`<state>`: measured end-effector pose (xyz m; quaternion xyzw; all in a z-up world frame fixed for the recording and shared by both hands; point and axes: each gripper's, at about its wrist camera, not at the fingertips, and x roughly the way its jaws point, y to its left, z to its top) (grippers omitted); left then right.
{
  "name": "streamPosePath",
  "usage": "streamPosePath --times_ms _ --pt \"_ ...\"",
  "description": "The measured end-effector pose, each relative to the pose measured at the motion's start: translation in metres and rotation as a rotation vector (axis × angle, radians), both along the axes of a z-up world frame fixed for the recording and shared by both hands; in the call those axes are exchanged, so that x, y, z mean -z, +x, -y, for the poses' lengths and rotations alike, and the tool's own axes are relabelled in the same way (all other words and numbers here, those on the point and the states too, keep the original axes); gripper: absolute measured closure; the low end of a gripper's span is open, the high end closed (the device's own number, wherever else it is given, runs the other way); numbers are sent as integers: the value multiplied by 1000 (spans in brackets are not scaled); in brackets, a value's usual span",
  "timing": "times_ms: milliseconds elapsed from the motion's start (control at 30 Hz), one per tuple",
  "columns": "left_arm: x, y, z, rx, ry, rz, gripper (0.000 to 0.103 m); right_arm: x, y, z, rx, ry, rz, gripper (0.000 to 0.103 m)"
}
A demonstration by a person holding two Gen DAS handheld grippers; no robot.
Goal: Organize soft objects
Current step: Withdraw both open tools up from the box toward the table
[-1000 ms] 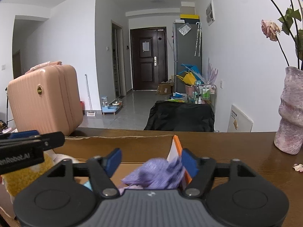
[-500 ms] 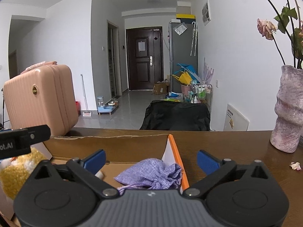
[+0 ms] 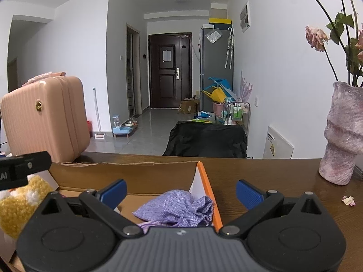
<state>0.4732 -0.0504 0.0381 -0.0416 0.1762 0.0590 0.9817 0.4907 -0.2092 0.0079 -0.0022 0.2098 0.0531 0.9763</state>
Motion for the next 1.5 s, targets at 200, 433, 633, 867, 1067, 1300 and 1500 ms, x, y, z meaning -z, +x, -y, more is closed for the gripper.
streamPosePath --times_ms 200,433,633,867,1067,1300,1500 --pt "-2 -8 -3 -30 11 11 0 -5 -10 -3 8 -18 32 0" --pt "-3 -20 -8 -51 10 17 0 -8 -25 -3 -5 -21 54 0" --pt "-1 -38 -11 -51 17 27 0 -7 -42 -5 -27 -34 59 0" --pt "0 -60 -16 -59 30 34 0 -7 -66 -3 -48 -42 80 0" --pt "1 -79 -23 -65 20 47 0 -6 -88 2 -55 -26 95 0" --pt "5 -101 -30 -69 22 33 0 -2 -115 1 -25 -42 117 0" --pt "8 -118 -33 -65 26 23 0 0 -140 1 -15 -43 152 0"
